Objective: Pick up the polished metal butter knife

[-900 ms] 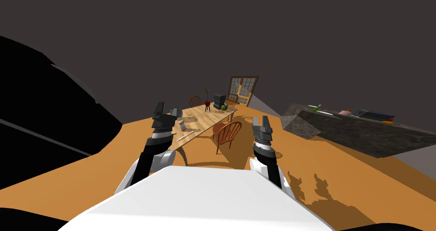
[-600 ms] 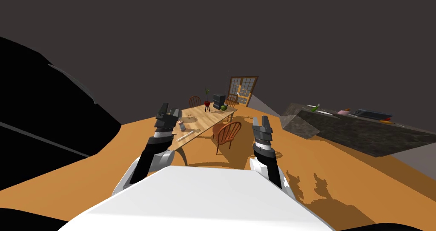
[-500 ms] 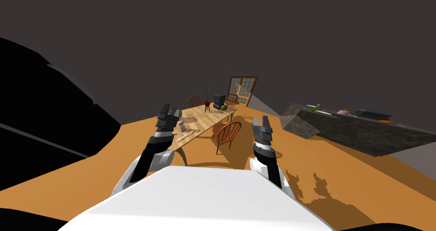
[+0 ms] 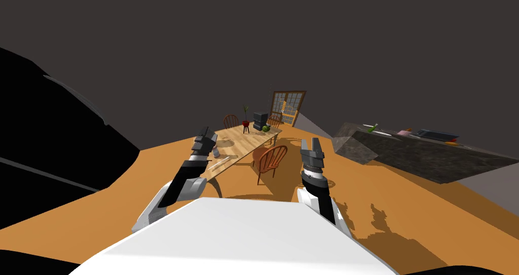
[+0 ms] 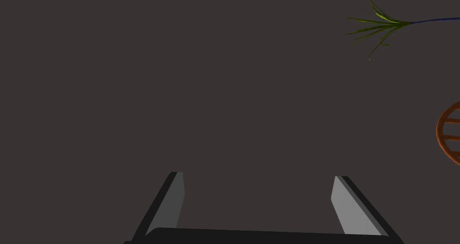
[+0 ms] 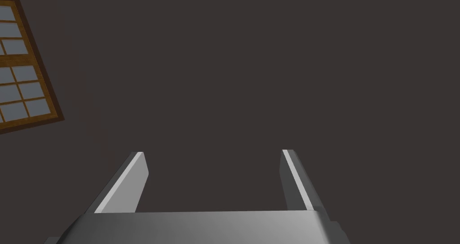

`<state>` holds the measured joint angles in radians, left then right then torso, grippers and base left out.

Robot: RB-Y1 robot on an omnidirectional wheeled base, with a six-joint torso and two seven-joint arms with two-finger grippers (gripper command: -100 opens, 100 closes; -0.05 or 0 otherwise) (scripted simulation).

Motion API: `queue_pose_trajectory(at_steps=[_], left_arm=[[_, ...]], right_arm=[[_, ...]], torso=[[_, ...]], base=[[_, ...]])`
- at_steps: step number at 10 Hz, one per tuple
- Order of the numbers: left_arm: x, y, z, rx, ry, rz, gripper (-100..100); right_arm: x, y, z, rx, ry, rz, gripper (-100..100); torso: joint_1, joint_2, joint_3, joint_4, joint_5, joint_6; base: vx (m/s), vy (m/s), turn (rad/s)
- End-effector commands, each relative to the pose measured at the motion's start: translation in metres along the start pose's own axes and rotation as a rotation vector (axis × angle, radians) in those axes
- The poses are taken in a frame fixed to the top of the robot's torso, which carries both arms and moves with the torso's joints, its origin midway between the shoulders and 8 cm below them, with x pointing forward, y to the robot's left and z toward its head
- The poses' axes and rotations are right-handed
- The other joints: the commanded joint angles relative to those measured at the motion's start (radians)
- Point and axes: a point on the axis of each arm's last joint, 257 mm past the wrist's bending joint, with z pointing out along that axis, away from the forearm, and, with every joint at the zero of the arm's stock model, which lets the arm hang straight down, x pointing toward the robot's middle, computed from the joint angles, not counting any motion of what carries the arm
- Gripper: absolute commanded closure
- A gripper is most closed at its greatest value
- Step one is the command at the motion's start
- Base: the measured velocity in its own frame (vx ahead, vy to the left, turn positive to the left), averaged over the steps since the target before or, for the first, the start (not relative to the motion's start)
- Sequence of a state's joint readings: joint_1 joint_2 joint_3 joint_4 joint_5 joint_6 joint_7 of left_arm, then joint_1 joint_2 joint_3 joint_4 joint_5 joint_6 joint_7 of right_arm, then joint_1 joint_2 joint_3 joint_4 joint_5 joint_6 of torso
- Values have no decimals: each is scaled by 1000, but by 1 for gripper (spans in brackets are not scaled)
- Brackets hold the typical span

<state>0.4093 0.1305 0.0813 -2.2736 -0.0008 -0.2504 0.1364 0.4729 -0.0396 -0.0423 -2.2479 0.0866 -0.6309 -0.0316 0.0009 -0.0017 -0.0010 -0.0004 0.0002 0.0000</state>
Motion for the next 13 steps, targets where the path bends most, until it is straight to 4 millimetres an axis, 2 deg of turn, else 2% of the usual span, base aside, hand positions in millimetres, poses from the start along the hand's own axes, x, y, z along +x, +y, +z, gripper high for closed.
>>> queue_pose_trajectory(at_steps=[1,2,3,4,6,7,8,9,10,11,12,13], left_arm=[[-4,26,3,-67,-2,-29,-100],[-5,28,3,-76,-3,-29,-100],[-8,46,3,-125,-9,-51,-100],[-9,47,3,-129,-10,-51,-100],[-17,84,1,-224,-28,-101,-100],[-17,89,0,-243,-31,-101,-100],[-22,107,-2,-290,-44,-130,-100],[-22,110,-3,-305,-46,-130,-100],[-27,130,-6,-358,-62,-160,-100],[-27,133,-7,-368,-64,-160,-100],[-31,151,-11,-413,-80,-192,-100],[-31,155,-13,-434,-83,-192,-100]], right_arm=[[0,0,0,0,0,0,0],[0,0,0,0,0,0,0],[0,0,0,0,0,0,0],[0,0,0,0,0,0,0],[0,0,0,0,0,0,0],[0,0,0,0,0,0,0],[0,0,0,0,0,0,0],[0,0,0,0,0,0,0],[0,0,0,0,0,0,0],[0,0,0,0,0,0,0],[0,0,0,0,0,0,0],[0,0,0,0,0,0,0]], torso=[[0,0,0,0,0,0],[0,0,0,0,0,0],[0,0,0,0,0,0],[0,0,0,0,0,0],[0,0,0,0,0,0],[0,-1,-1,0,0,0],[0,-1,0,0,0,0],[0,0,0,0,0,0],[0,0,0,0,0,0],[0,0,0,0,0,0],[0,0,0,0,0,0],[0,0,0,0,0,0]], base=[[28,12,-45],[23,12,-20],[27,12,-30],[21,11,-17],[30,14,-47],[30,16,-18],[25,15,-32],[19,12,-22],[26,12,-40],[23,9,-20],[23,8,-45],[21,11,-20]])
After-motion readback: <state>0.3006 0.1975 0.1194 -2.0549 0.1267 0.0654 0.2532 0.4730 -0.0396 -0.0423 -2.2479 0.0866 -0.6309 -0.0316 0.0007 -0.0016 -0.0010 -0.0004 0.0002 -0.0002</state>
